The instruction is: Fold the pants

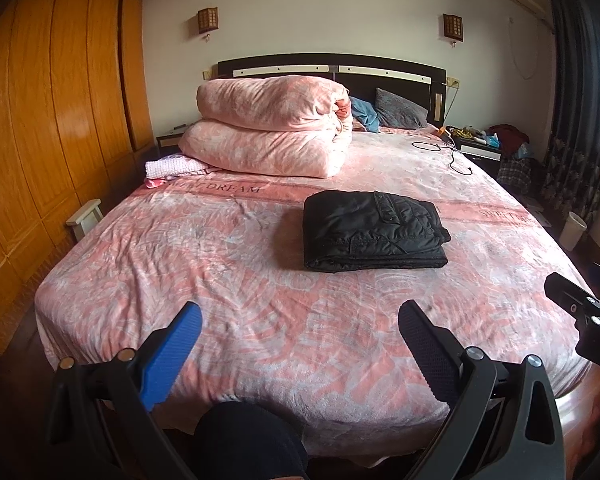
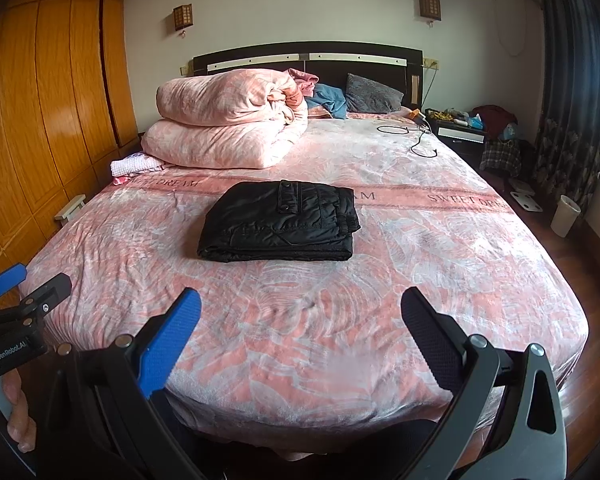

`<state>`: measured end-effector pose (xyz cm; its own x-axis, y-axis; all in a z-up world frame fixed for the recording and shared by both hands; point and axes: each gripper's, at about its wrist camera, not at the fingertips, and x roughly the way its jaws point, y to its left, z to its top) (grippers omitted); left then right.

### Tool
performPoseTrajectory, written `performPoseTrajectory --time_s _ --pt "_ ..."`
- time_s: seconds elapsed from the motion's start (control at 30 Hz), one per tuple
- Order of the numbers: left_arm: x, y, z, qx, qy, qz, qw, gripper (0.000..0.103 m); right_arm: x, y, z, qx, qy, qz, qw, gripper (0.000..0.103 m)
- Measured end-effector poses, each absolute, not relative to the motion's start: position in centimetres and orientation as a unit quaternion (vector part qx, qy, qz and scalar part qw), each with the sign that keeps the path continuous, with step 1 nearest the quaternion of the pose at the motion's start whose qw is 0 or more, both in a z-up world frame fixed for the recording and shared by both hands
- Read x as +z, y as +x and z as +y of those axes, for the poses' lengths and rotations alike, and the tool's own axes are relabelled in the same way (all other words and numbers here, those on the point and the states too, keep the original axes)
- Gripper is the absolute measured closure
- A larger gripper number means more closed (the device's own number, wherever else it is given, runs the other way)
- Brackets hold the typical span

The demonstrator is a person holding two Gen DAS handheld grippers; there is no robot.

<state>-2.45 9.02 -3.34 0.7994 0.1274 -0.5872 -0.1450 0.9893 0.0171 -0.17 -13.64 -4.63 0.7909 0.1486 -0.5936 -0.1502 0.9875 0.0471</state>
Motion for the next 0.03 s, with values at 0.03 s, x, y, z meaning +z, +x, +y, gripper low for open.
performPoseTrajectory --time_s 0.03 --pt "-3.30 -2.45 9.03 0.071 -0.015 0.309 0.948 0.004 -4.72 -0.08 -13.66 0.078 -0.001 0.313 0.947 0.003"
